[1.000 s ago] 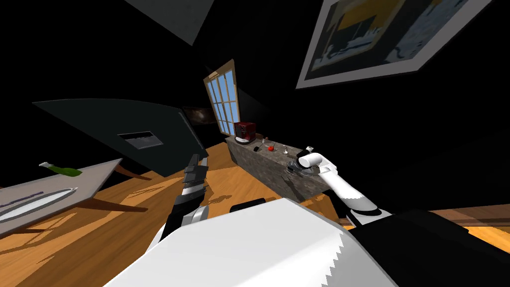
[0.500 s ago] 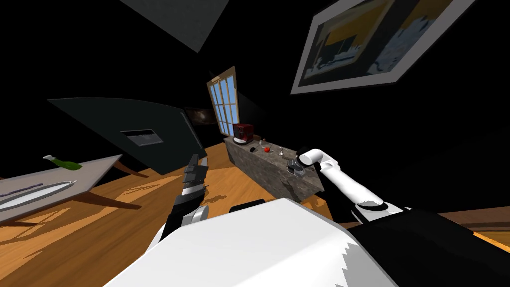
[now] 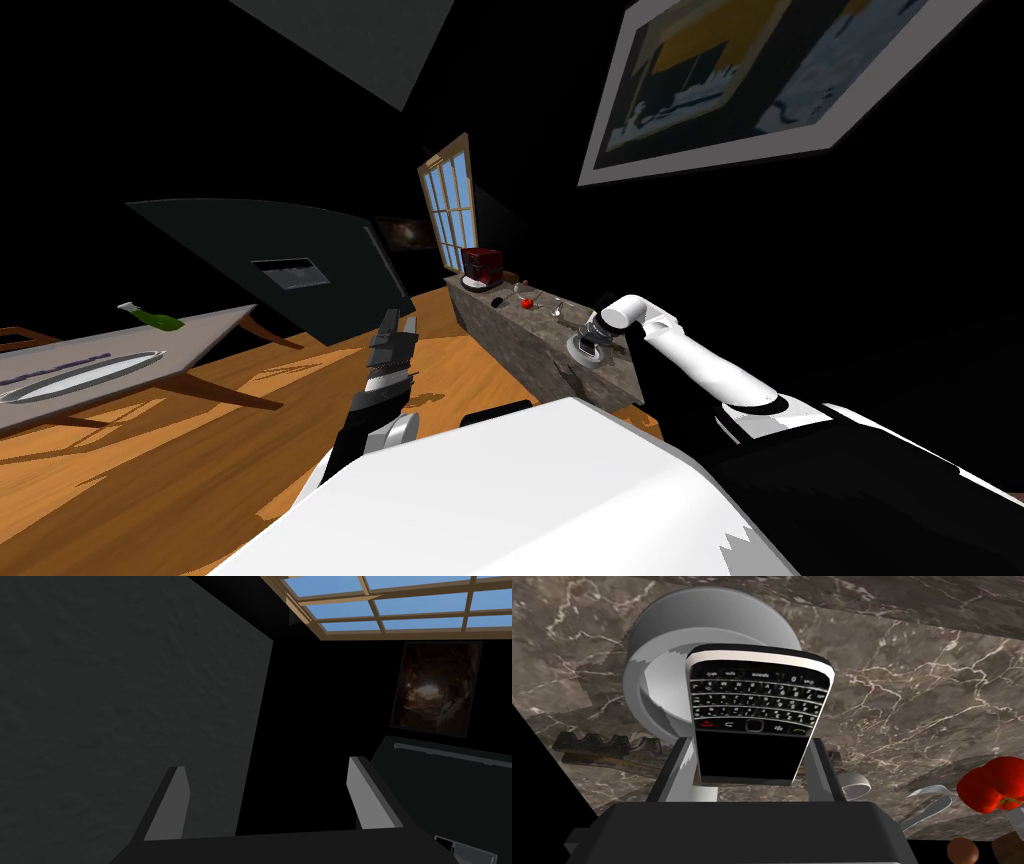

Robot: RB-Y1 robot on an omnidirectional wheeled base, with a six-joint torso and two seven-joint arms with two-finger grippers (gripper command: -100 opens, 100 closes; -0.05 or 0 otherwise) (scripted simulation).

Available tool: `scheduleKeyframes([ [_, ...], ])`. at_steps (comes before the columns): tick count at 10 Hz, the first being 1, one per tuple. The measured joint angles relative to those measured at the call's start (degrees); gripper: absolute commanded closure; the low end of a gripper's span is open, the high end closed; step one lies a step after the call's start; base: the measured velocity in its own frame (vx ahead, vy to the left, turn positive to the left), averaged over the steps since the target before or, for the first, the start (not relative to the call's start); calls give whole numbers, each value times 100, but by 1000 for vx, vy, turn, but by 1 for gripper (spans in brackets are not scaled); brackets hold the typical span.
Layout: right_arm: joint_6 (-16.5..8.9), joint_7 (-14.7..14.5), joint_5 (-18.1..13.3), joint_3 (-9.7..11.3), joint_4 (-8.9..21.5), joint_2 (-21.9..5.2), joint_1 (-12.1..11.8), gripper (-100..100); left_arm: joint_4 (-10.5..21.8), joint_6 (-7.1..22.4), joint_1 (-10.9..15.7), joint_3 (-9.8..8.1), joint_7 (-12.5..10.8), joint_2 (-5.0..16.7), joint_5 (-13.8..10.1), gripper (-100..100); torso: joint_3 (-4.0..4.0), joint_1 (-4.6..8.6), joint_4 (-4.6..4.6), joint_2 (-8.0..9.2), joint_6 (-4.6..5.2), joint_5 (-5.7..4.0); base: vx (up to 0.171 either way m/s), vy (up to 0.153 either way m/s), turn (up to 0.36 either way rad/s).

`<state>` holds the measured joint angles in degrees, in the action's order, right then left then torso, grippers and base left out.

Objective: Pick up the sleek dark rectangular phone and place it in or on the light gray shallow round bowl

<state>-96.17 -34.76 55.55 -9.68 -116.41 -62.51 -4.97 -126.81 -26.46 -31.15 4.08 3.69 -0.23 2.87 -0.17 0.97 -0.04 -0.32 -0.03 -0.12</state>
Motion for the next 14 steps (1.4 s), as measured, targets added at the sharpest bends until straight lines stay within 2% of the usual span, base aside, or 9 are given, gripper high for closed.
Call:
scheduleKeyframes([
  [1, -90, 91, 85, 68, -9, -82, 29, 100, 0, 0, 0, 0, 0, 0, 0, 0, -2, -5, -1, -4, -1, -1, 13, -114, 30],
  [2, -112, 111, 89, 74, -8, -96, 34, -100, 0, 0, 0, 1, 0, -1, 0, 0, -1, -52, -1, -1, -1, 4, 2, -24, -2],
  [6, -111, 109, 87, 72, -6, -96, 32, -100, 0, 0, 0, 2, 0, -3, 0, 0, 4, -111, 1, 7, -2, 20, 0, -3, 0],
  [7, -111, 109, 87, 72, -6, -96, 32, 0, 0, 0, 0, 2, 0, -3, 0, 0, 4, -111, 1, 7, -2, 20, 0, 0, 0],
  [8, -111, 109, 87, 72, -6, -96, 32, -100, 0, 0, 0, 3, 0, -3, 0, 0, 4, -112, 1, 7, -2, 20, 22, 16, 105],
  [11, 358, 564, 26, 585, -139, -599, -135, -100, 0, 0, 0, 2, 0, -3, 0, 0, -1, -115, -1, -1, -2, 21, 17, 6, 13],
  [13, 665, 688, 36, 702, -132, -921, -105, -100, 0, 0, 0, 2, 0, -3, 0, 0, 3, -113, 1, 5, -3, 21, 0, 0, 0],
  [14, 819, 698, 40, 690, -156, -987, -129, -100, 0, 0, 0, 2, 0, -3, 0, 0, 4, -112, 1, 7, -2, 20, 24, 11, 83],
])
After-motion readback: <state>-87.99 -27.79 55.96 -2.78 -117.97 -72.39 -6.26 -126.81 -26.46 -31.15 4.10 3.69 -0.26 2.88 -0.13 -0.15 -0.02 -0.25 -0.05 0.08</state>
